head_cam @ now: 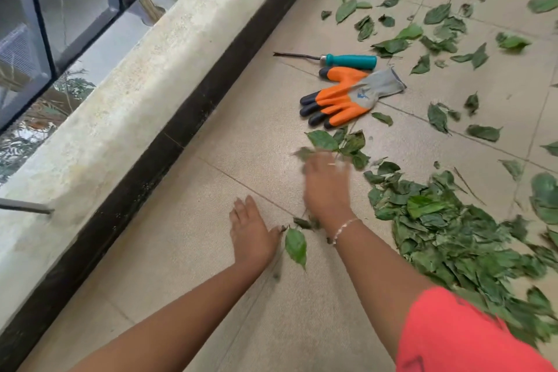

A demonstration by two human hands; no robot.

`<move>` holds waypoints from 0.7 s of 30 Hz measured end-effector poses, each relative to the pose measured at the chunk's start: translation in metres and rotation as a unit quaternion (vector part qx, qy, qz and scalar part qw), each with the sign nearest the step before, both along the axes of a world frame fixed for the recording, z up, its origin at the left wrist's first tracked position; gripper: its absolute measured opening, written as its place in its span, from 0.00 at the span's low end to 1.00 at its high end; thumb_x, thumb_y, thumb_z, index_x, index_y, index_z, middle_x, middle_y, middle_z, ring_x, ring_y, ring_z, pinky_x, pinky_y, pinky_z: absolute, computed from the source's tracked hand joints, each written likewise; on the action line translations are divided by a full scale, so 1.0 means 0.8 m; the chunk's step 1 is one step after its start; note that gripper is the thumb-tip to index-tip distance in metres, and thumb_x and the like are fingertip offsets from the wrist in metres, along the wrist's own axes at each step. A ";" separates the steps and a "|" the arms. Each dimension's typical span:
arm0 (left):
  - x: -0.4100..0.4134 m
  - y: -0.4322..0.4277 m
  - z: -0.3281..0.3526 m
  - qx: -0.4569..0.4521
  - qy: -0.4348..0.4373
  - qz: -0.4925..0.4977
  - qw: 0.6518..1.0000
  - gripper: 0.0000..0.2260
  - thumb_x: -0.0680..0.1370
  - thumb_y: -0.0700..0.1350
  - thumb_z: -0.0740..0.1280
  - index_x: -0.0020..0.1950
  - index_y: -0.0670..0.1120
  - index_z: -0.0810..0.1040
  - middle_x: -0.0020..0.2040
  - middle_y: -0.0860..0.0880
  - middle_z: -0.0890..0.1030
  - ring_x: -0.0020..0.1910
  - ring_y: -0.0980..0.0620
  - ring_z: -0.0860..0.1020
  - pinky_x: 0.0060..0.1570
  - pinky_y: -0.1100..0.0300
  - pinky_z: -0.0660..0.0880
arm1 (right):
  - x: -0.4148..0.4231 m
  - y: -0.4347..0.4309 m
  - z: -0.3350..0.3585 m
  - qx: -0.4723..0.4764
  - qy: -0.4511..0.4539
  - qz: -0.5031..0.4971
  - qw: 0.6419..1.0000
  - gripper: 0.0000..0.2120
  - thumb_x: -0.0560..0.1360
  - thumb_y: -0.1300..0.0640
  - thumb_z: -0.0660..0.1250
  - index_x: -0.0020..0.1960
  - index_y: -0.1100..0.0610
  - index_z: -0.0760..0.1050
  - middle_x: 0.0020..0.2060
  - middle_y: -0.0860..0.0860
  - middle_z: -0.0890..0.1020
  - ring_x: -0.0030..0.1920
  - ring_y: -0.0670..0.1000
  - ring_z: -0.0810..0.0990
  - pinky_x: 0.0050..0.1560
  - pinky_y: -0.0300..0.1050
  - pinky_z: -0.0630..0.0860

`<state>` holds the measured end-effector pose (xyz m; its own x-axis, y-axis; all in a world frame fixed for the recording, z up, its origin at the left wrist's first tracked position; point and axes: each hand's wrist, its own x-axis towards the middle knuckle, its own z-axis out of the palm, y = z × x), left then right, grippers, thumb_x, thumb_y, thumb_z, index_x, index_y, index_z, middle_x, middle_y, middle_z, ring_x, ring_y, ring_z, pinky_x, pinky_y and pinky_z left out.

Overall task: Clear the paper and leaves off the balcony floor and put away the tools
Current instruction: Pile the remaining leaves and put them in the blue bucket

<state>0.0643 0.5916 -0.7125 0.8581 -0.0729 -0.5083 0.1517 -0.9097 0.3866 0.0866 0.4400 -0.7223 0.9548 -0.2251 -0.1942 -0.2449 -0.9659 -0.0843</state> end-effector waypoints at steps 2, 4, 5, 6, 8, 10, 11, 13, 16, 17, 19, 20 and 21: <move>0.017 -0.004 -0.001 0.015 0.000 -0.064 0.998 0.44 0.74 0.54 0.69 0.77 0.44 0.42 0.77 0.42 0.42 0.76 0.42 0.43 0.74 0.48 0.48 | -0.004 -0.029 0.010 -0.016 -0.037 -0.146 0.989 0.27 0.77 0.60 0.57 0.74 0.55 0.56 0.75 0.57 0.53 0.75 0.60 0.50 0.70 0.65 0.49; 0.025 -0.014 0.001 0.011 0.011 -0.106 0.994 0.47 0.72 0.56 0.70 0.77 0.44 0.42 0.78 0.43 0.43 0.76 0.43 0.43 0.74 0.48 0.49 | 0.010 -0.039 0.014 0.004 -0.037 -0.113 0.993 0.28 0.76 0.62 0.57 0.74 0.56 0.55 0.75 0.57 0.53 0.74 0.60 0.52 0.70 0.65 0.51; 0.025 -0.020 0.004 0.000 0.026 -0.119 0.993 0.47 0.71 0.56 0.70 0.77 0.45 0.42 0.78 0.43 0.43 0.77 0.44 0.43 0.74 0.48 0.49 | 0.018 -0.043 0.011 0.019 -0.020 -0.070 0.997 0.27 0.76 0.63 0.56 0.74 0.56 0.56 0.75 0.58 0.55 0.74 0.59 0.54 0.70 0.65 0.52; 0.021 -0.026 0.007 -0.018 0.046 -0.130 0.990 0.46 0.72 0.55 0.70 0.77 0.45 0.41 0.78 0.44 0.42 0.77 0.45 0.44 0.74 0.49 0.50 | 0.024 -0.048 0.008 0.027 0.000 -0.042 0.999 0.26 0.76 0.63 0.55 0.73 0.56 0.58 0.74 0.58 0.56 0.74 0.59 0.55 0.70 0.65 0.53; 0.012 -0.032 0.013 -0.066 0.078 -0.139 0.985 0.41 0.76 0.53 0.66 0.77 0.45 0.42 0.78 0.46 0.45 0.77 0.47 0.47 0.75 0.50 0.52 | 0.028 -0.066 0.012 -0.002 0.037 -0.076 0.996 0.23 0.76 0.62 0.55 0.71 0.57 0.63 0.72 0.58 0.61 0.72 0.59 0.59 0.70 0.66 0.53; 0.013 -0.026 0.018 -0.076 0.058 -0.145 0.985 0.34 0.79 0.46 0.63 0.77 0.45 0.45 0.78 0.46 0.49 0.77 0.47 0.50 0.74 0.50 0.55 | 0.016 -0.083 0.022 -0.047 0.032 -0.184 0.981 0.20 0.75 0.61 0.58 0.67 0.58 0.68 0.69 0.59 0.67 0.70 0.60 0.61 0.69 0.65 0.56; 0.017 -0.021 0.018 -0.051 0.033 -0.160 0.985 0.32 0.79 0.41 0.61 0.77 0.45 0.45 0.78 0.46 0.49 0.77 0.46 0.50 0.74 0.49 0.55 | 0.009 -0.079 0.026 -0.044 -0.004 -0.205 0.978 0.21 0.74 0.62 0.59 0.66 0.58 0.69 0.68 0.58 0.68 0.71 0.60 0.60 0.69 0.63 0.57; 0.029 -0.008 0.017 0.018 0.000 -0.203 0.979 0.33 0.78 0.35 0.60 0.77 0.44 0.44 0.78 0.45 0.47 0.77 0.45 0.47 0.74 0.50 0.54 | -0.007 -0.037 0.032 -0.015 -0.056 -0.121 0.991 0.25 0.73 0.63 0.59 0.69 0.56 0.64 0.70 0.57 0.65 0.72 0.58 0.59 0.69 0.59 0.56; 0.041 0.004 0.017 0.074 0.039 -0.261 0.962 0.34 0.78 0.35 0.59 0.77 0.44 0.42 0.78 0.46 0.40 0.77 0.45 0.43 0.73 0.51 0.52 | -0.048 0.057 0.011 0.081 -0.067 0.038 0.994 0.26 0.76 0.61 0.56 0.73 0.58 0.58 0.73 0.57 0.60 0.73 0.57 0.57 0.72 0.59 0.52; 0.043 0.006 0.017 0.081 0.059 -0.275 0.956 0.34 0.79 0.36 0.59 0.77 0.45 0.41 0.77 0.47 0.38 0.77 0.46 0.42 0.73 0.51 0.51 | -0.065 0.077 -0.006 0.089 -0.061 0.070 0.992 0.25 0.77 0.57 0.57 0.74 0.58 0.58 0.74 0.56 0.60 0.73 0.57 0.59 0.72 0.59 0.52; 0.045 0.011 0.016 0.095 0.083 -0.293 0.948 0.39 0.77 0.35 0.63 0.77 0.46 0.38 0.77 0.49 0.35 0.76 0.47 0.40 0.74 0.52 0.53 | -0.093 0.086 -0.033 0.070 -0.043 0.113 0.990 0.26 0.77 0.50 0.61 0.72 0.56 0.63 0.72 0.56 0.64 0.71 0.56 0.65 0.72 0.59 0.53; 0.046 0.013 0.014 0.108 0.086 -0.303 0.943 0.44 0.75 0.36 0.67 0.76 0.46 0.36 0.76 0.49 0.34 0.76 0.47 0.39 0.74 0.52 0.55 | -0.103 0.076 -0.041 0.046 -0.042 0.131 0.989 0.26 0.76 0.49 0.62 0.71 0.56 0.65 0.72 0.56 0.65 0.71 0.57 0.65 0.72 0.59 0.50; 0.045 0.015 0.011 0.125 0.083 -0.316 0.937 0.49 0.72 0.37 0.71 0.76 0.46 0.35 0.76 0.49 0.32 0.76 0.47 0.38 0.73 0.51 0.58 | -0.113 0.059 -0.047 0.018 -0.041 0.141 0.989 0.27 0.75 0.50 0.64 0.71 0.55 0.64 0.72 0.56 0.64 0.72 0.57 0.63 0.72 0.59 0.46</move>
<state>0.1004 0.6039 -0.7034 0.5911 -0.4004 -0.7002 -0.4082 -0.8972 0.1684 -0.0040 0.4875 -0.7602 0.9915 0.0577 -0.1169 0.0426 -0.9910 -0.1273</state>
